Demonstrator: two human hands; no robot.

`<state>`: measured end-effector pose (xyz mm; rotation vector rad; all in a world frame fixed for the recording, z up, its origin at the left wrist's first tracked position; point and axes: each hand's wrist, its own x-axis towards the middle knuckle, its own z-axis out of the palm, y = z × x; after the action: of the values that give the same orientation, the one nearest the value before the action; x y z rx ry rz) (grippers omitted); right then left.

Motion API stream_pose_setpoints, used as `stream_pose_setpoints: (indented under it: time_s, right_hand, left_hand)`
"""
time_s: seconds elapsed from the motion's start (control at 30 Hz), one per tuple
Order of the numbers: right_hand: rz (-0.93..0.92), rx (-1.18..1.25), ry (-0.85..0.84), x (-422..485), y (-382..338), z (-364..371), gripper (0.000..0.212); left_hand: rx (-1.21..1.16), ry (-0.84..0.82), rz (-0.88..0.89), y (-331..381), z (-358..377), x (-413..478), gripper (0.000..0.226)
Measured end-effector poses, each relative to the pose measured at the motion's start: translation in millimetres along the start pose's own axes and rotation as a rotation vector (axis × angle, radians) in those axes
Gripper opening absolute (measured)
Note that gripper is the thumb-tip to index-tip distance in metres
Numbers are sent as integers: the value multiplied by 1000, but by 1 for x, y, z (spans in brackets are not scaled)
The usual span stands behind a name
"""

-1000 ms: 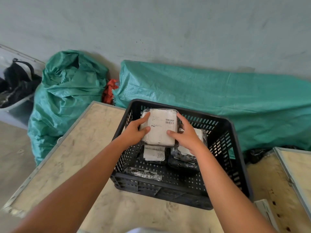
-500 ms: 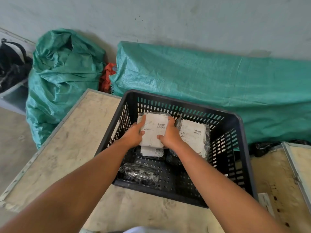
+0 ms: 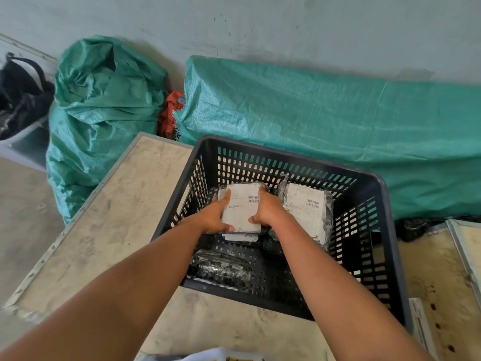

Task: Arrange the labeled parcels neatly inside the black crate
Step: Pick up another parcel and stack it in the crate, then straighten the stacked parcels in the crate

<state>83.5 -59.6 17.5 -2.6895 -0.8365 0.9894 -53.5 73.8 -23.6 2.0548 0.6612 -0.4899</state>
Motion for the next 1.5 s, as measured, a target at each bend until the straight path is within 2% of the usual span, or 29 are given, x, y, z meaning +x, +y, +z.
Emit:
stream_pose_setpoints:
  time_s: [0.17,0.27,0.37,0.43,0.47,0.6,0.7,0.77,0.9,1.1,1.27,1.4,1.5]
  right_hand:
    - [141,-151,-70,8,-19,0,122]
    - [162,-156,-61,11,-21,3,117]
    - [128,-101,-11,2,-15,7,99]
    - [49,29,88,-6,-3,9,72]
    - [18,144,136,-12,4,9,65]
    - [-113,518,220,-41,23,-8,57]
    - [-220,580,248,-62,30,-25,48]
    - [-263,621,256,-75,37,-31,42]
    - [-305,669,94,-96,45,-18,38]
    - [-348,557,-339,-105,42,14,43]
    - [-476,283,-442,-104,36,32,44]
    - [-423,368,-434,-101,45,34,36]
    - [-413,413,-382,-101,48,35,38]
  left_hand:
    - [162,90,2,3,5,3,122]
    - [216,97,8,3,7,4,120]
    - [297,120,8,4,10,3,118]
    - [343,143,0,10,11,0,118]
    - [353,154,2,14,11,-3,119]
    - [278,212,41,32,-4,-16,124]
    - [186,290,141,54,-29,-33,101]
    - [168,277,214,64,-44,-50,84]
    - [274,55,212,58,-52,-88,69]
    - [488,-319,71,28,-30,-120,63]
    - [417,-285,19,16,-18,-122,60]
    - [406,-208,18,13,-11,-119,59]
    - [432,-112,38,13,-9,-114,56]
